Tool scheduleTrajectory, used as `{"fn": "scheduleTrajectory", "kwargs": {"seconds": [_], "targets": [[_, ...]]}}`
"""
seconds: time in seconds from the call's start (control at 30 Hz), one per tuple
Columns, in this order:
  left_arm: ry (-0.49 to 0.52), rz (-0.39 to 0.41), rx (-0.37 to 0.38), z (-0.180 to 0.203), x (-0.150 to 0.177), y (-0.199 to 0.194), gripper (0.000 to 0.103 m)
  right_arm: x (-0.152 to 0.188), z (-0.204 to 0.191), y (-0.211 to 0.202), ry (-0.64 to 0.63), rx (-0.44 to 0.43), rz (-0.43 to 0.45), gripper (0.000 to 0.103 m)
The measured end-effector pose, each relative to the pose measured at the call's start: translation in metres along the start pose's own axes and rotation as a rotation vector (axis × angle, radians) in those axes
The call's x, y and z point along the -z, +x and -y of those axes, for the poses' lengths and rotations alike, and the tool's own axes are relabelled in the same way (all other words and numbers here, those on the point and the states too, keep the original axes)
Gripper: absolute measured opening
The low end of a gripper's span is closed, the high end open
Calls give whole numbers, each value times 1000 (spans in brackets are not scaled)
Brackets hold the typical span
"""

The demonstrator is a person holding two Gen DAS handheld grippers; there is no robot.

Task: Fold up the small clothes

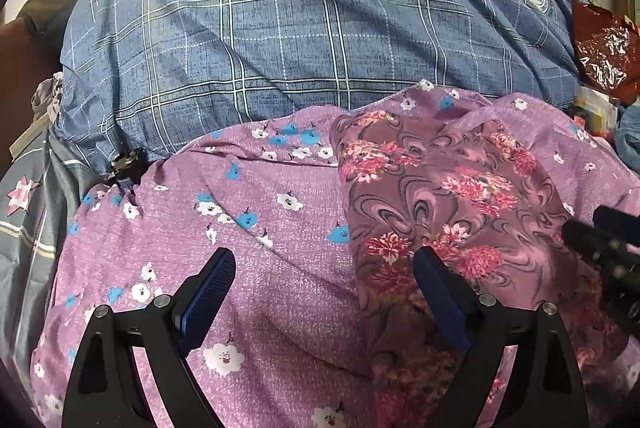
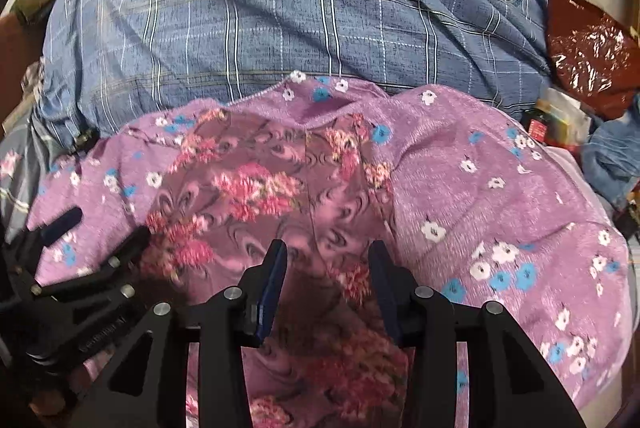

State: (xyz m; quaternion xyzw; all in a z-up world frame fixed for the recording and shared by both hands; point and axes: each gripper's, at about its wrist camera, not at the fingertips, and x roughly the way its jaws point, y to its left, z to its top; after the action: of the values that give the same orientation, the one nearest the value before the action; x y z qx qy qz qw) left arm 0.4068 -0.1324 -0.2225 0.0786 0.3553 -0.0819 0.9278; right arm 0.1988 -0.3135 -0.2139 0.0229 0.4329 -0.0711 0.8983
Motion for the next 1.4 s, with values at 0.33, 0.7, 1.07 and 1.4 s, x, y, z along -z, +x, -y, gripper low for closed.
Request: {"fn": "scheduleTrajectory", "kwargs": {"seconds": [0.33, 0.7, 1.07, 1.4], "targets": [[-16, -6, 0, -5, 0, 4, 91, -3, -14, -3, -63, 33, 48, 44], [-13, -11, 10, 1, -2, 12, 91, -3, -8, 4, -62, 28, 35, 44], [-28, -20, 64, 4, -3, 18, 91, -4, -2, 11, -62, 31, 19, 44], [-14, -100, 229, -1, -7, 33, 91, -11, 61, 22, 173, -259, -51, 44]]}}
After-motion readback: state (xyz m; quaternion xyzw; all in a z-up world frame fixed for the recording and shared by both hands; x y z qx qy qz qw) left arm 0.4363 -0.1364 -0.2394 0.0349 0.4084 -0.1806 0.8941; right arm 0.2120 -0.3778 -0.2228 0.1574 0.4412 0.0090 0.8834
